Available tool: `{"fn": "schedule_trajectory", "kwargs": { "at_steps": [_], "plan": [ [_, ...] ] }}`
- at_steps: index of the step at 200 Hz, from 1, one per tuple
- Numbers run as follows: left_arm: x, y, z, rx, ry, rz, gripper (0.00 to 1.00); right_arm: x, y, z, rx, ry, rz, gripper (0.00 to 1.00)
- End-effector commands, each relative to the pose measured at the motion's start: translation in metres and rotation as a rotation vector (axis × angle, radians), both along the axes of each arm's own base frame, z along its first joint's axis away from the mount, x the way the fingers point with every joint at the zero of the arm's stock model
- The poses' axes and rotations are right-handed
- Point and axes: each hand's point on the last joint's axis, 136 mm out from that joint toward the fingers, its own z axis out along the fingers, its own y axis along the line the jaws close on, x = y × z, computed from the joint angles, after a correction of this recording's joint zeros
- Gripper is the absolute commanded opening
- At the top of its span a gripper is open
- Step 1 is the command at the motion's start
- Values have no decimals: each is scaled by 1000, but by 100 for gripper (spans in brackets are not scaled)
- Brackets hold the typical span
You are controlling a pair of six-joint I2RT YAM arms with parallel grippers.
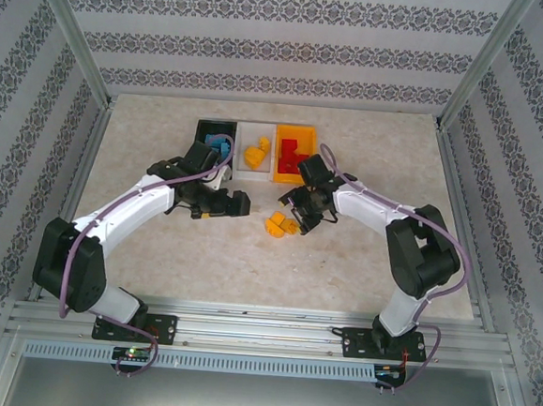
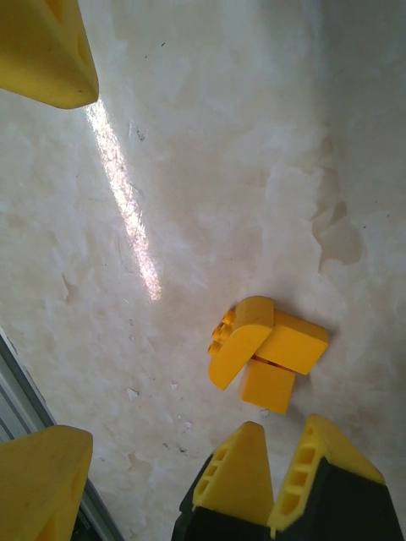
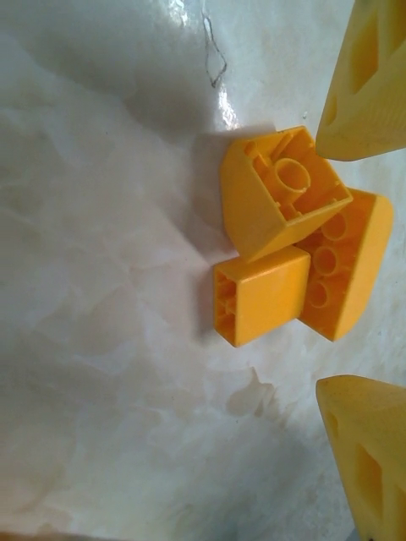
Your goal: Sort the legos into containers by color
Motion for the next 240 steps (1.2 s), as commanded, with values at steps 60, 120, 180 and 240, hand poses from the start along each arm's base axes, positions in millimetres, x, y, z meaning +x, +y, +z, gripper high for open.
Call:
{"fn": "schedule_trajectory", "kwargs": {
  "at_steps": [60, 120, 180, 240],
  "plan": [
    [-3, 15, 2, -12, -15, 50, 97, -17, 7, -19, -41, 102, 62, 64],
    [-13, 22, -5, -20, -6, 81, 97, -30, 0, -31, -89, 155, 122, 60],
    [-12, 22, -6, -34, -5, 94, 98, -36, -14, -39, -78, 177, 107, 49],
    [-8, 20, -5, -40, -5, 96, 98, -25, -21, -25, -69, 119, 112, 41]
  ]
}}
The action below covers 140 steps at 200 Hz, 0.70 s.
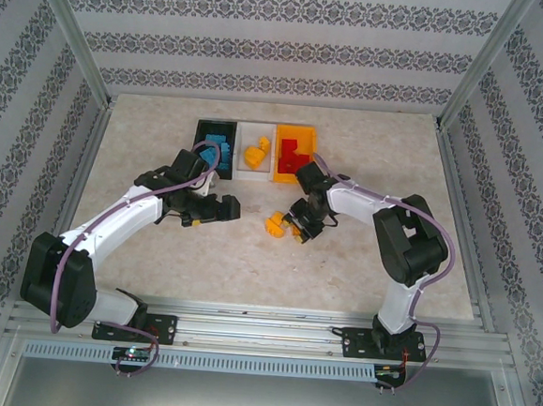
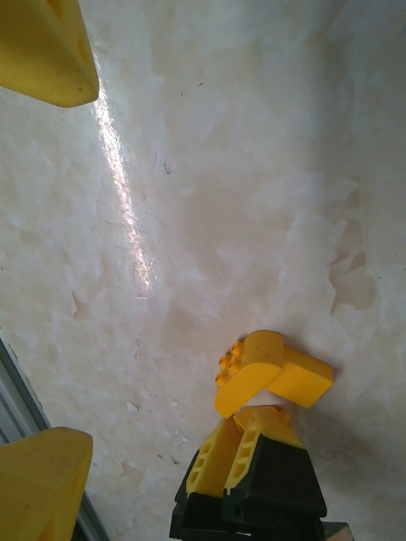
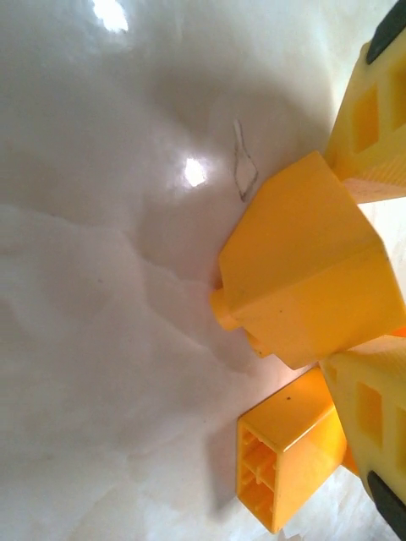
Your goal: Sort the legos into containers by color
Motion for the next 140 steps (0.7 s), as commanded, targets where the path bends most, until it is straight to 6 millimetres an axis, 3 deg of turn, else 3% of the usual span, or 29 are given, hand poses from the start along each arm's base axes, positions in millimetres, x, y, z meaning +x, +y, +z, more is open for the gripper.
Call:
{"fn": "schedule_trajectory", "kwargs": {
  "at_steps": [1, 38, 75, 99, 140],
  "plan": [
    [6, 0, 4, -22, -17, 16, 98, 1, -8, 10, -9, -30, 13, 41],
    [9, -1, 5, -20, -23, 8, 98, 15, 0, 36, -2, -93, 76, 41],
    [12, 3, 8, -10, -32, 5, 98, 38, 22, 62, 40, -162, 117, 42],
    [12, 11, 8, -1, -27, 17, 99, 60, 42, 83, 75, -230, 157, 42],
    [5, 23, 8, 10, -20, 35, 99, 104, 78, 101, 137, -304, 219, 42]
  ]
}}
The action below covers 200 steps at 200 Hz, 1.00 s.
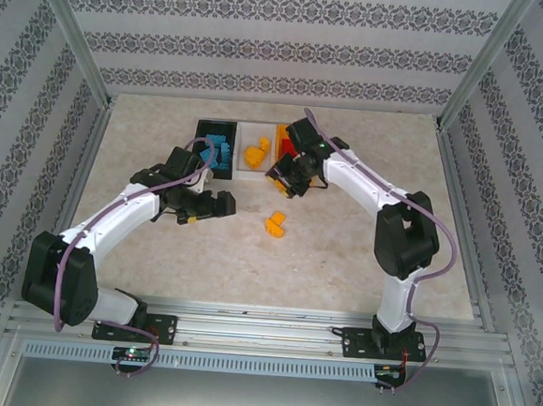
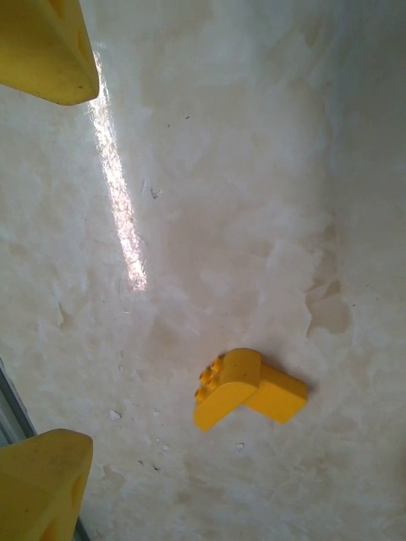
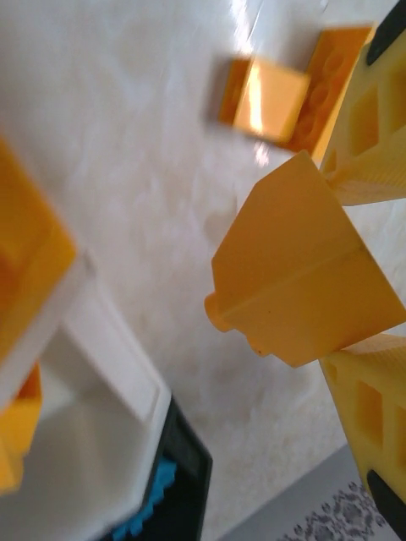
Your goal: Sort the legos into containers by color
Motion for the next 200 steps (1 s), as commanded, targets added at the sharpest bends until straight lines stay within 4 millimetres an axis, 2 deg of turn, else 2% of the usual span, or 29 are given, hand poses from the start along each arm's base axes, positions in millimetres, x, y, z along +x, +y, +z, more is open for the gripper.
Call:
{"fn": "schedule_trajectory", "kwargs": {
  "at_steps": [1, 35, 68, 91, 131, 177, 200],
  "plan": [
    [-5, 8, 9, 8, -17, -7, 99, 12, 18, -4, 5, -2, 65, 42],
    [-15, 20, 7, 22, -10, 25, 99, 46, 39, -1, 30, -49, 93, 43],
    [-22, 30, 5, 30, 0, 51, 99, 74, 45, -6, 60, -52, 75, 48],
    [-24, 32, 4, 30, 5, 62, 99, 84, 46, -7, 64, -53, 64, 54],
    [-19, 31, 5, 18, 4, 67, 100, 78, 42, 0, 60, -61, 68, 56],
    [-10, 21, 3, -27, 10, 53, 100, 61, 22, 16, 50, -89, 56, 56],
    [-6, 12, 2, -51, 14, 27, 100, 46, 10, 19, 30, -92, 61, 56]
  ]
}}
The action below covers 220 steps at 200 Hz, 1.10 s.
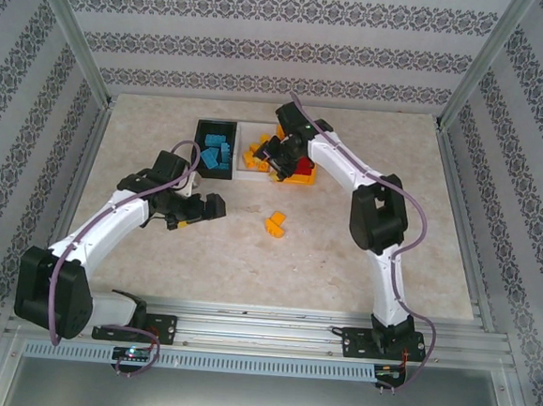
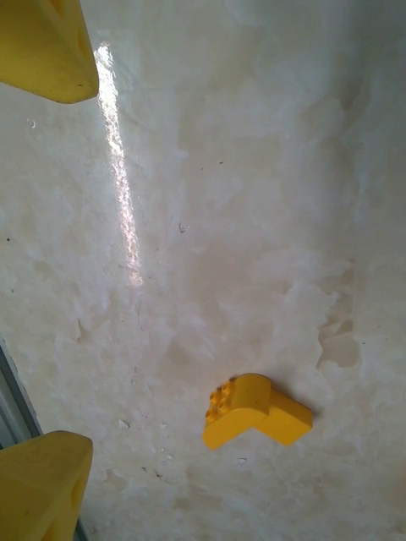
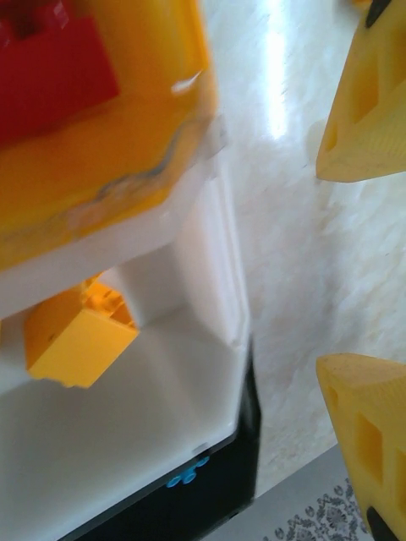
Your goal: Sort the legos into containers by color
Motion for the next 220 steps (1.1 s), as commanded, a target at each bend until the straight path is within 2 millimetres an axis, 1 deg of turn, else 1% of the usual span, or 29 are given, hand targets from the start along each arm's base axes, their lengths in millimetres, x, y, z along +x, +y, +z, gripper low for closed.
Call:
{"fn": "schedule_trajectory", "kwargs": {
  "at_steps": [1, 10, 33, 45, 47, 66, 68, 88, 115, 133, 156, 187, 220],
  "plan": [
    [10, -8, 5, -41, -19, -23, 100, -7, -15, 33, 5, -76, 8, 57],
    [10, -15, 5, -47, -20, -48, 100, -15, -22, 33, -9, -73, 13, 57],
    [8, -34, -1, -33, -11, -139, 100, -36, -44, 24, -53, -45, 11, 57],
    [7, -46, -6, -2, -10, -206, 100, -48, -59, 16, -65, -23, -6, 57],
    [7, -49, -6, 4, -10, -218, 100, -49, -61, 17, -63, -25, -10, 57],
    [3, -71, -14, 76, -13, -339, 100, -70, -87, 3, -58, 15, -64, 57],
    [3, -73, -15, 84, -16, -350, 100, -71, -89, 5, -54, 8, -68, 57],
    [4, -92, -23, 129, -28, -439, 100, -98, -114, -4, -89, 32, -96, 57],
    [8, -111, -32, 158, -23, -508, 100, -133, -137, -15, -122, 64, -116, 57],
    [11, -121, -35, 200, -39, -563, 100, -150, -146, -21, -131, 76, -139, 57],
    [17, -132, -40, 245, -55, -614, 100, -164, -153, -24, -125, 85, -168, 57],
    [25, -147, -49, 278, -69, -671, 100, -174, -160, -19, -134, 76, -179, 57],
    [25, -164, -61, 317, -72, -733, 99, -183, -171, -14, -128, 73, -205, 58]
  ]
}}
